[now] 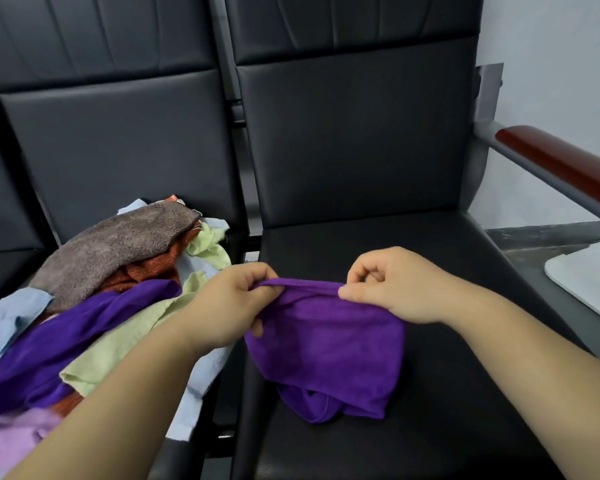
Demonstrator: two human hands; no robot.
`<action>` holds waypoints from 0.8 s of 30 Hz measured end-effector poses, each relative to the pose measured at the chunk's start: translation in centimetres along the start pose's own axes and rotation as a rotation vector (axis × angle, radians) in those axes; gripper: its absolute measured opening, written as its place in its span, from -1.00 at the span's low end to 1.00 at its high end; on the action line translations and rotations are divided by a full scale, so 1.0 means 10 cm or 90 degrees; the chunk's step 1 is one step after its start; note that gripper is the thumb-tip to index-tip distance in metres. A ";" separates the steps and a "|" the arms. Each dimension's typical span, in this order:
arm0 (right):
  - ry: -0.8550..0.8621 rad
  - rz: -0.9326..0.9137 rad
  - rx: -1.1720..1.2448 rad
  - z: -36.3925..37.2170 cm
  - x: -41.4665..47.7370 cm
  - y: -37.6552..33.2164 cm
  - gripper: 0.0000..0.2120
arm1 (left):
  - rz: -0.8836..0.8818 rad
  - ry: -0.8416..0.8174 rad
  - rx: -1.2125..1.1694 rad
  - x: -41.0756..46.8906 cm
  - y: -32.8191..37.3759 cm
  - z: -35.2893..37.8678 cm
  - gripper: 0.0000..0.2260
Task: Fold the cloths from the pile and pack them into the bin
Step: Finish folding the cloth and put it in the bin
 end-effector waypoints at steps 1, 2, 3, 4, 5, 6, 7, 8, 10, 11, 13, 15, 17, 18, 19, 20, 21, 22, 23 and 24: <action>-0.019 0.026 -0.054 -0.02 -0.02 0.04 -0.78 | -0.019 0.026 0.002 0.01 -0.02 -0.03 -0.84; -0.027 0.053 -0.102 -0.06 -0.03 0.08 -0.77 | -0.041 0.046 -0.007 0.03 -0.06 -0.05 -0.82; -0.026 0.078 -0.137 -0.10 -0.04 0.13 -0.75 | -0.066 0.059 -0.019 0.03 -0.10 -0.07 -0.80; -0.017 0.102 -0.165 -0.15 -0.05 0.17 -0.73 | -0.089 0.066 -0.030 0.04 -0.14 -0.08 -0.78; -0.003 0.122 -0.188 -0.20 -0.05 0.20 -0.72 | -0.109 0.070 -0.037 0.04 -0.17 -0.08 -0.77; 0.012 0.138 -0.207 -0.26 -0.06 0.23 -0.71 | -0.127 0.071 -0.044 0.05 -0.19 -0.07 -0.77; 0.024 0.148 -0.223 -0.30 -0.07 0.24 -0.70 | -0.146 0.073 -0.057 0.05 -0.22 -0.07 -0.77; 0.038 0.155 -0.235 -0.34 -0.07 0.24 -0.70 | -0.166 0.077 -0.079 0.05 -0.25 -0.07 -0.78; 0.066 0.159 -0.255 -0.43 -0.09 0.25 -0.70 | -0.207 0.097 -0.139 0.05 -0.30 -0.09 -0.81; 0.077 0.163 -0.258 -0.47 -0.10 0.27 -0.70 | -0.227 0.114 -0.173 0.06 -0.34 -0.10 -0.83; 0.086 0.172 -0.234 -0.54 -0.12 0.29 -0.70 | -0.266 0.146 -0.241 0.05 -0.42 -0.14 -0.85; 0.090 0.171 -0.149 -0.57 -0.15 0.33 -0.69 | -0.291 0.164 -0.301 0.04 -0.48 -0.15 -0.87; 0.086 0.162 -0.002 -0.54 -0.16 0.38 -0.71 | -0.298 0.163 -0.342 0.03 -0.49 -0.14 -0.88; 0.075 0.157 0.065 -0.51 -0.17 0.40 -0.75 | -0.298 0.162 -0.352 0.03 -0.49 -0.13 -0.88; 0.059 0.154 0.120 -0.46 -0.17 0.40 -0.81 | -0.297 0.162 -0.357 0.03 -0.48 -0.13 -0.88; 0.043 0.152 0.173 -0.42 -0.18 0.39 -0.86 | -0.297 0.165 -0.359 0.02 -0.47 -0.12 -0.88; 0.034 0.154 0.233 -0.38 -0.18 0.38 -0.89 | -0.295 0.168 -0.358 0.02 -0.46 -0.13 -0.88; 0.031 0.158 0.298 -0.35 -0.19 0.36 -0.92 | -0.293 0.170 -0.358 0.01 -0.44 -0.13 -0.89; 0.034 0.163 0.359 -0.33 -0.20 0.34 -0.91 | -0.292 0.171 -0.357 0.00 -0.43 -0.13 -0.89; 0.040 0.164 0.410 -0.32 -0.20 0.32 -0.87 | -0.290 0.171 -0.359 -0.01 -0.42 -0.14 -0.90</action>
Point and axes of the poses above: each hand's wrist, its own x-axis towards the middle knuckle, its own z-axis out of the palm, y = z × x, the point moved 5 cm from there along x, towards the middle knuckle, and after that the axes turned 15 degrees about x, right-handed, at the moved point
